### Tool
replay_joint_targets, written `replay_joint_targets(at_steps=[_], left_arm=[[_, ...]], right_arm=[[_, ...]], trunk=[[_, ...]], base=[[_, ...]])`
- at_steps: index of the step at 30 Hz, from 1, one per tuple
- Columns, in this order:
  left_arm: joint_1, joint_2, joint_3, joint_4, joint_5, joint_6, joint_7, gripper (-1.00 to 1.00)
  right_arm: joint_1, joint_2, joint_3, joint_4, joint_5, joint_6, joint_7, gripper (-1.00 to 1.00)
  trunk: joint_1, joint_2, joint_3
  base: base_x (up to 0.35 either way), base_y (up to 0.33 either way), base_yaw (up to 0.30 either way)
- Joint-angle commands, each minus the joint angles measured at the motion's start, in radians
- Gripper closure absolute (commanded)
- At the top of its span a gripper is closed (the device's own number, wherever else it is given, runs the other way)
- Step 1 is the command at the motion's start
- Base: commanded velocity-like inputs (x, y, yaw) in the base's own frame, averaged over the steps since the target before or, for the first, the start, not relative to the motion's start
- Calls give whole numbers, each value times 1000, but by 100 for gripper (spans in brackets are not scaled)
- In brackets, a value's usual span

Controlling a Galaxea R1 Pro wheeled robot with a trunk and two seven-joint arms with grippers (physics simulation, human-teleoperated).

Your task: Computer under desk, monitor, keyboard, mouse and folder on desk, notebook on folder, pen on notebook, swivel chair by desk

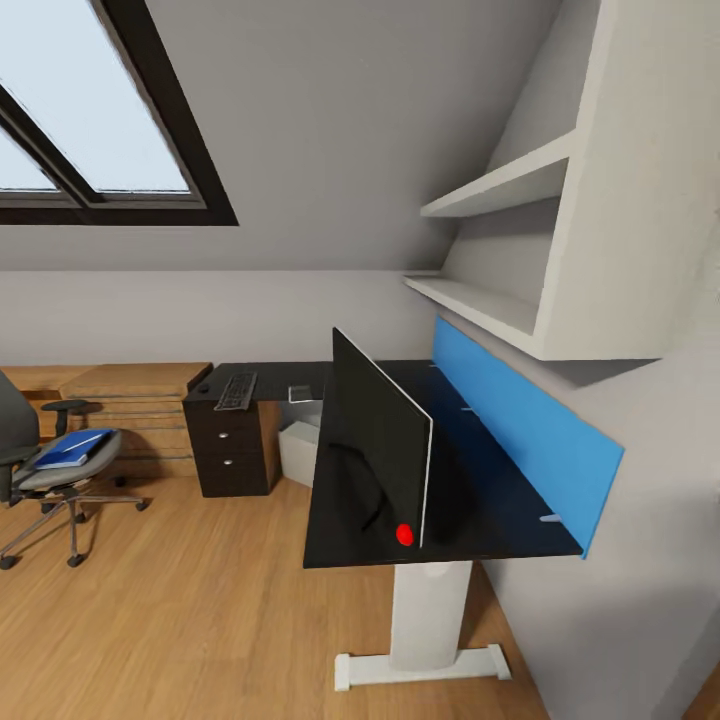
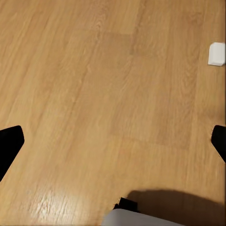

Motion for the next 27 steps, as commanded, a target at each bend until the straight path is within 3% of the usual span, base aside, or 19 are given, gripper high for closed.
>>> replay_joint_targets(at_steps=[1,22,27], left_arm=[[-2,1,-8,-4,-2,-4,10,-100],[-2,0,-8,-1,-3,-4,10,-100],[-2,-1,-8,3,-4,-2,10,-100]], right_arm=[[-1,0,9,2,-9,-4,-1,-100],[-1,-3,9,-3,-7,-5,-1,-100],[-3,-18,4,-106,-14,-3,-11,-100]], trunk=[[0,-1,-2],[0,-1,-2],[0,-1,-2]], base=[[0,-125,0],[0,-22,0],[0,0,0]])
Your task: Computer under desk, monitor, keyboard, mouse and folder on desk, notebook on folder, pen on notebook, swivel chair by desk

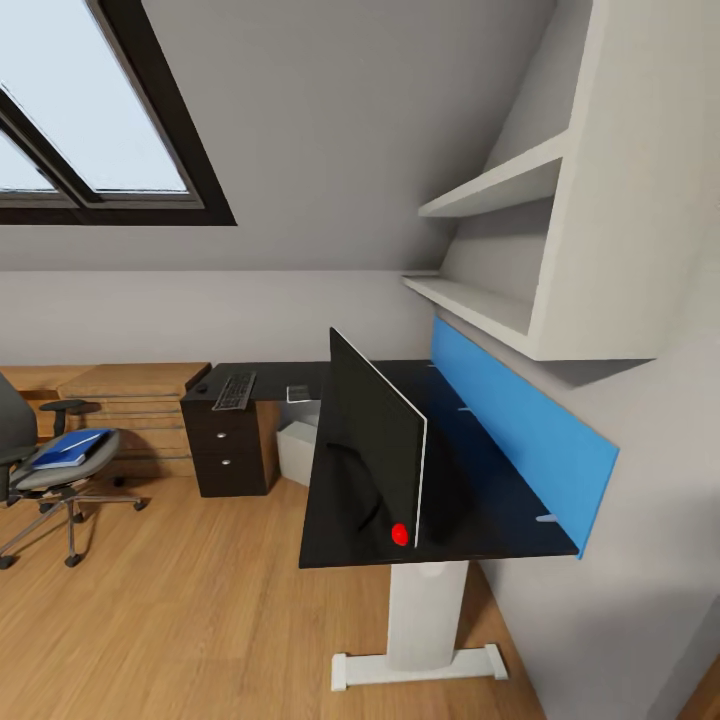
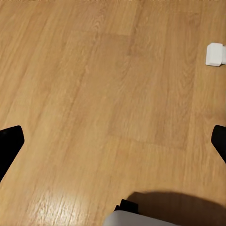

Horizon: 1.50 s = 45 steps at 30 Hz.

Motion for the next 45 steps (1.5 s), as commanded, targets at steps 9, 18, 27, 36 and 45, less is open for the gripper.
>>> replay_joint_targets(at_steps=[9,18,27,36,45], left_arm=[[-2,1,-7,37,28,-4,10,-100],[-2,1,-6,52,70,-4,10,-100],[-2,1,-5,52,71,-3,9,-100],[-2,1,-4,54,71,-3,9,-100],[-2,1,-4,54,72,-4,10,-100]], right_arm=[[-275,-111,-50,-276,-15,431,-59,-100],[-449,-122,-70,-299,-33,572,-65,-100],[-458,-100,-69,-279,-86,568,-61,-100],[-457,-63,-68,-266,-86,539,-66,-100],[-457,-36,-68,-263,-82,527,-67,-100]], trunk=[[0,-1,-2],[0,-1,-2],[0,-1,-2],[0,-1,-2],[0,-1,-2]], base=[[0,0,0],[112,0,0],[302,0,0],[208,0,0],[67,-112,71]])
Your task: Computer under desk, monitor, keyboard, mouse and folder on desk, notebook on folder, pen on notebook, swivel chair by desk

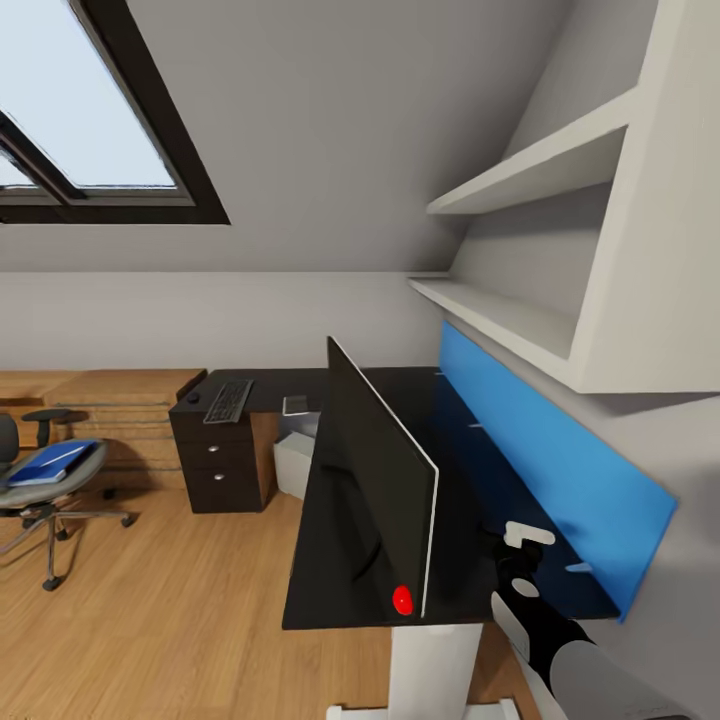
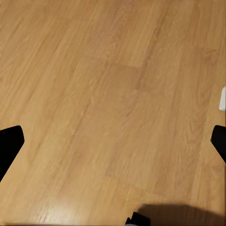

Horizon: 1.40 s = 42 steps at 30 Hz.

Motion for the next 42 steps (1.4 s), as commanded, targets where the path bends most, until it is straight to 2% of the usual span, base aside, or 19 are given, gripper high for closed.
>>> replay_joint_targets(at_steps=[1,9,12,14,23,42], left_arm=[[-2,0,-8,-4,-1,-4,10,-100],[-2,0,-9,-4,-1,-4,10,-100],[-2,0,-9,-4,-1,-4,10,-100],[-2,0,-9,-4,-1,-4,10,-100],[-2,0,-9,-4,-1,-4,10,-100],[-2,-1,-9,-4,-1,-4,10,-100]], right_arm=[[-1,-1,9,0,-10,-4,-4,-100],[-1,1,9,1,4,-4,0,-100],[-1,1,9,4,26,-4,1,-100],[-1,1,9,7,55,-4,2,-100],[-1,0,9,8,86,-4,2,-100],[-1,0,9,8,98,-5,2,-100]], trunk=[[0,-1,-2],[0,-1,-2],[0,-1,-2],[0,-1,-2],[0,-1,-2],[0,-1,-2]], base=[[131,-253,192],[65,-119,225],[12,-22,244],[4,-7,247],[1,-2,248],[0,0,248]])
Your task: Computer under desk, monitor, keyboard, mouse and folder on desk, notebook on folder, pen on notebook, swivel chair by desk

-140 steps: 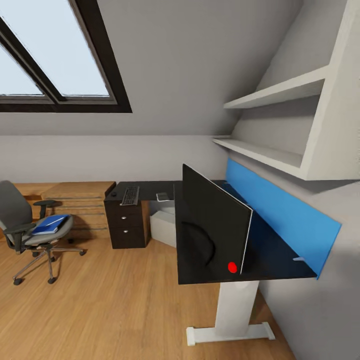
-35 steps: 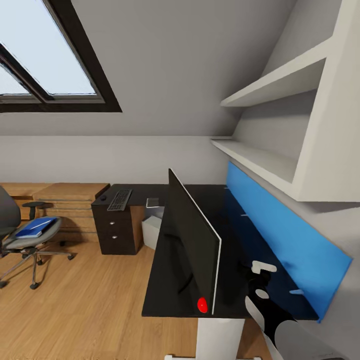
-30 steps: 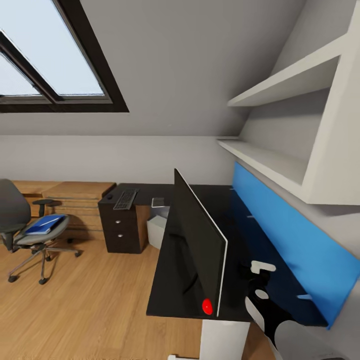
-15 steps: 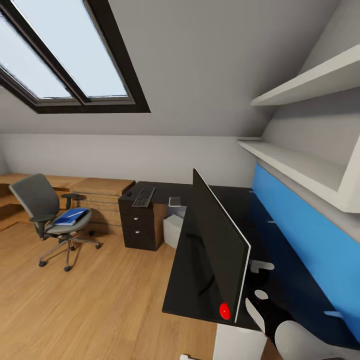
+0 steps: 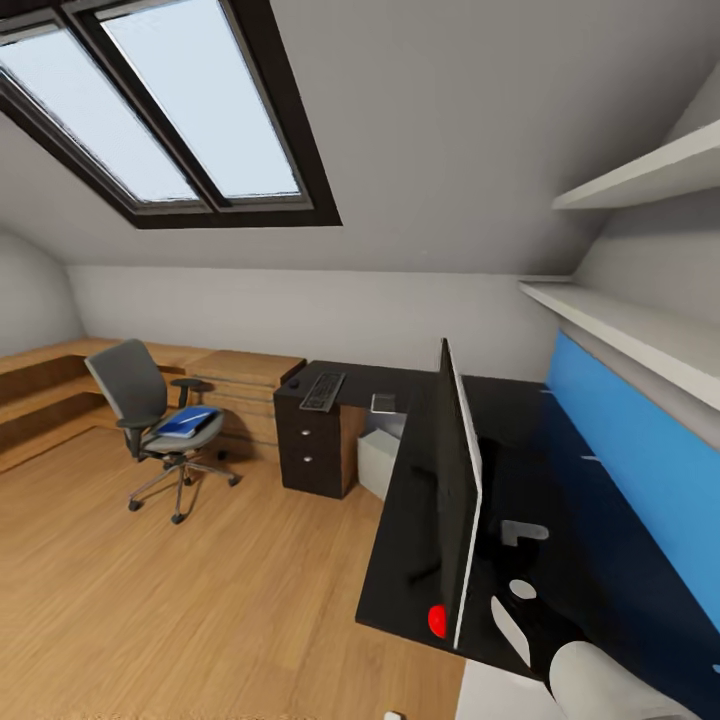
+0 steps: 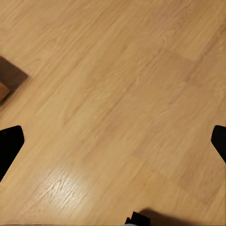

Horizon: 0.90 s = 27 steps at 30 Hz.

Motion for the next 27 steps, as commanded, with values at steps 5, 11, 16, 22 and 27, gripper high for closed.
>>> replay_joint_targets(at_steps=[5,11,16,22,27], left_arm=[[-2,1,-7,-4,-1,-4,10,-100],[-2,1,-7,-4,-2,-4,10,-100],[-2,1,-7,-4,-2,-3,10,-100],[-2,1,-7,-4,-2,-3,9,-100],[-2,0,-7,-4,-2,-3,9,-100]], right_arm=[[-1,0,10,0,-10,-3,-4,-100],[-1,1,10,-1,-11,-3,-4,-100],[-1,1,10,-1,-11,-4,-4,-100],[0,1,10,-1,-11,-5,-4,-100],[-1,1,10,-1,-11,-5,-4,-100]], trunk=[[0,-1,-2],[0,-1,-2],[0,-1,-2],[0,-1,-2],[0,-1,-2]], base=[[0,0,248],[0,0,248],[0,0,248],[0,0,248],[0,0,248]])
